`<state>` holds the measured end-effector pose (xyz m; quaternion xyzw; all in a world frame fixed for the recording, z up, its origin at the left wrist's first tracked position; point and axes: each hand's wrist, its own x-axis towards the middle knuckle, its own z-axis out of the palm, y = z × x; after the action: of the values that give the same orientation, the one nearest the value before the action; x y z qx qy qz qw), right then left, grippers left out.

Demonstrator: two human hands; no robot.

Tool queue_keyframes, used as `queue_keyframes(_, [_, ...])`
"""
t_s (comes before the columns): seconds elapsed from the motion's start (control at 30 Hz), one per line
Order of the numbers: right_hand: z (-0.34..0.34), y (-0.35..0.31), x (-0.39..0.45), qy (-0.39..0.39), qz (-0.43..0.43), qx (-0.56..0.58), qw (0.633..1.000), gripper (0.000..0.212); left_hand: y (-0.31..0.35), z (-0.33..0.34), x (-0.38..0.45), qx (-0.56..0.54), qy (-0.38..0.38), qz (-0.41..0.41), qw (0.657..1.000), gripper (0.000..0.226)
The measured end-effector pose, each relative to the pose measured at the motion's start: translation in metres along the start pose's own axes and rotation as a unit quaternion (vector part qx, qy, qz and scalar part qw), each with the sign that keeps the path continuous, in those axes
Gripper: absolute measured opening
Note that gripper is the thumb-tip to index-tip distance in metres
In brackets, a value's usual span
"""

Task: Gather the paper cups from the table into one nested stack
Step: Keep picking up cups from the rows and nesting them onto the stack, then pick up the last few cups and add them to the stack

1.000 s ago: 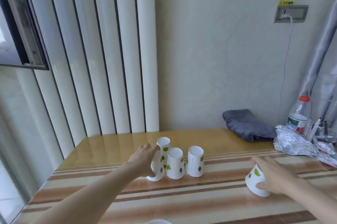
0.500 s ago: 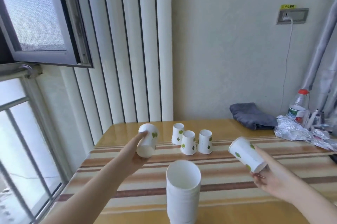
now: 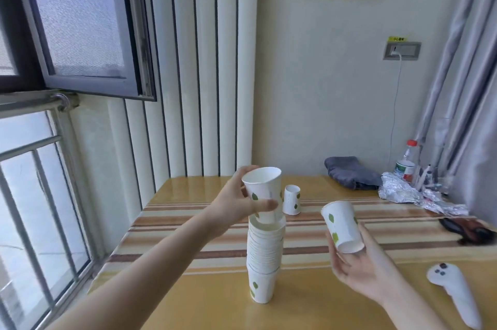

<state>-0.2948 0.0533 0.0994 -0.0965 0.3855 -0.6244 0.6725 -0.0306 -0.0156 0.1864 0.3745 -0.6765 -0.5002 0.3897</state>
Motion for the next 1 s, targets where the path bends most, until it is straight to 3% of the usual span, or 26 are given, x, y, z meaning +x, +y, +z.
queue_keyframes(0.13, [-0.003, 0.002, -0.007, 0.028, -0.039, -0.021, 0.999, 0.057, -0.009, 0.005, 0.001, 0.105, -0.006, 0.011, 0.994, 0.082])
queue_keyframes(0.27, [0.016, -0.009, -0.016, -0.006, -0.134, -0.131, 0.982, 0.076, -0.016, 0.000, -0.003, 0.080, -0.007, 0.003, 0.997, 0.085])
queue_keyframes(0.37, [0.049, -0.013, -0.020, -0.013, -0.266, -0.273, 0.924, 0.052, -0.017, -0.011, -0.008, 0.021, 0.026, -0.014, 0.999, 0.073])
queue_keyframes(0.5, [0.095, -0.005, -0.014, -0.068, -0.389, -0.427, 0.814, 0.074, -0.031, -0.028, -0.011, -0.021, 0.077, -0.054, 0.995, 0.070])
queue_keyframes(0.57, [0.104, 0.006, -0.008, -0.078, -0.403, -0.500, 0.763, 0.080, -0.040, -0.033, -0.014, -0.034, 0.091, -0.075, 0.992, 0.061])
queue_keyframes(0.7, [0.102, 0.027, -0.002, -0.102, -0.386, -0.576, 0.714, 0.079, -0.057, -0.043, -0.015, -0.034, 0.102, -0.101, 0.989, 0.053])
queue_keyframes(0.77, [0.095, 0.028, 0.000, -0.120, -0.364, -0.602, 0.701, 0.086, -0.066, -0.048, -0.012, -0.033, 0.106, -0.111, 0.988, 0.051])
queue_keyframes(0.83, [0.088, 0.020, 0.006, -0.124, -0.354, -0.589, 0.716, 0.094, -0.074, -0.052, -0.005, -0.031, 0.106, -0.118, 0.987, 0.050])
queue_keyframes(0.93, [0.086, -0.004, 0.028, -0.064, -0.343, -0.542, 0.765, 0.063, -0.088, -0.053, 0.019, 0.000, 0.102, -0.134, 0.986, 0.045])
queue_keyframes(1.0, [0.079, -0.023, 0.062, 0.007, -0.339, -0.594, 0.730, 0.048, -0.095, -0.052, 0.044, 0.041, 0.103, -0.143, 0.983, 0.033])
